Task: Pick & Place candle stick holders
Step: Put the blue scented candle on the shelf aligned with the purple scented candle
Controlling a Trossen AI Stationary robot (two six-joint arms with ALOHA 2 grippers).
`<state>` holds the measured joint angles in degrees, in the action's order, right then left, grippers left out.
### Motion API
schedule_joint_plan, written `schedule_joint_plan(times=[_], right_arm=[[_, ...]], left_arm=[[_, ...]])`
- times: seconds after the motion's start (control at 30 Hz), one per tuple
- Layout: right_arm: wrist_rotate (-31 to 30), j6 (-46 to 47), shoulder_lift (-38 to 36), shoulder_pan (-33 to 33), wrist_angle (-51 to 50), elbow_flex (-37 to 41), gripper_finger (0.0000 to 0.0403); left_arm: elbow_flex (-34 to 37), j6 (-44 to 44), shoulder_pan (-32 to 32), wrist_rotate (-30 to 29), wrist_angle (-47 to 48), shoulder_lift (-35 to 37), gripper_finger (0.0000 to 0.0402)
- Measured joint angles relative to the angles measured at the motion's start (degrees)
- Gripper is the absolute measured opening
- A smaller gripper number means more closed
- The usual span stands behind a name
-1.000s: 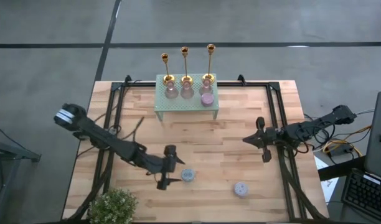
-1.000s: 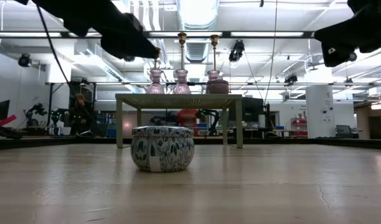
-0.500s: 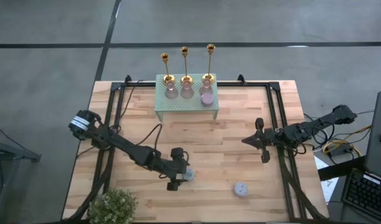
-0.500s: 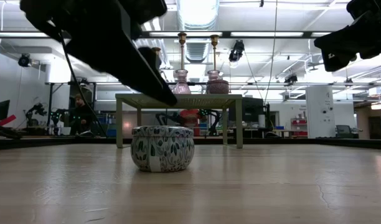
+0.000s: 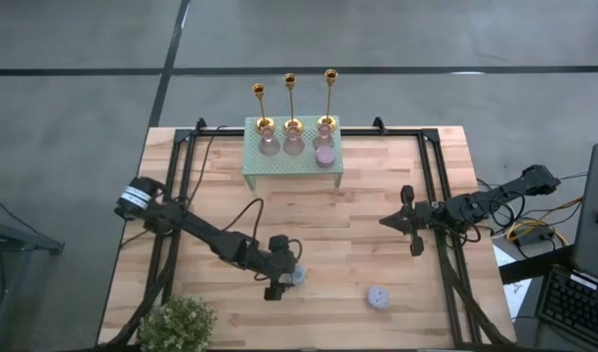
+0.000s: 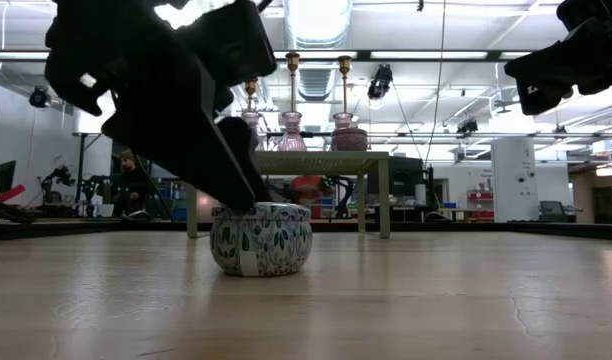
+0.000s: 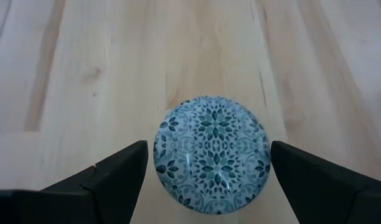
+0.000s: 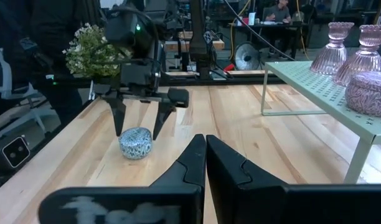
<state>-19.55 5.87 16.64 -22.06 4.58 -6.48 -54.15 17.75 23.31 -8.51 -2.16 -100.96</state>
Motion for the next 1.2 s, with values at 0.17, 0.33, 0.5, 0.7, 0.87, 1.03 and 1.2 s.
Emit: schedule_joint_plan(times=[0.17, 0.33, 0.5, 0.7, 0.87, 1.03, 1.2], right_arm=[[0.02, 0.01, 0.02, -0.04, 0.00, 0.00, 0.0009], [0.00, -0.01, 0.05, -0.04, 0.00, 0.00, 0.0009], [0.02, -0.02, 0.07, -0.04, -0.01, 0.00, 0.0009], [0.02, 0.02, 0.07, -0.02, 0.00, 0.00, 0.0009], [0.02, 0.02, 0.07, -0.02, 0.00, 0.00, 0.0009], [0.00, 0.02, 0.07, 0.02, 0.00, 0.00, 0.0009], [0.02, -0.01, 0.07, 0.00, 0.00, 0.00, 0.0009]], left_arm=[[0.04, -0.35, 0.04, -0.03, -2.77, -2.34, 0.0341], [0.05, -0.74, 0.04, -0.39, -3.71, -3.26, 0.0330], [0.07, -1.47, 0.07, -0.42, -3.79, -3.24, 0.0306], [0.05, -2.64, -0.01, -0.75, -3.78, -3.17, 0.0300], [-1.42, -4.54, -1.68, -1.53, -3.48, -3.05, 0.0306], [-4.13, -3.97, -4.82, -1.65, 0.31, -1.59, 0.0306], [-5.34, -0.72, -8.62, -3.31, 3.03, 2.31, 0.0306]])
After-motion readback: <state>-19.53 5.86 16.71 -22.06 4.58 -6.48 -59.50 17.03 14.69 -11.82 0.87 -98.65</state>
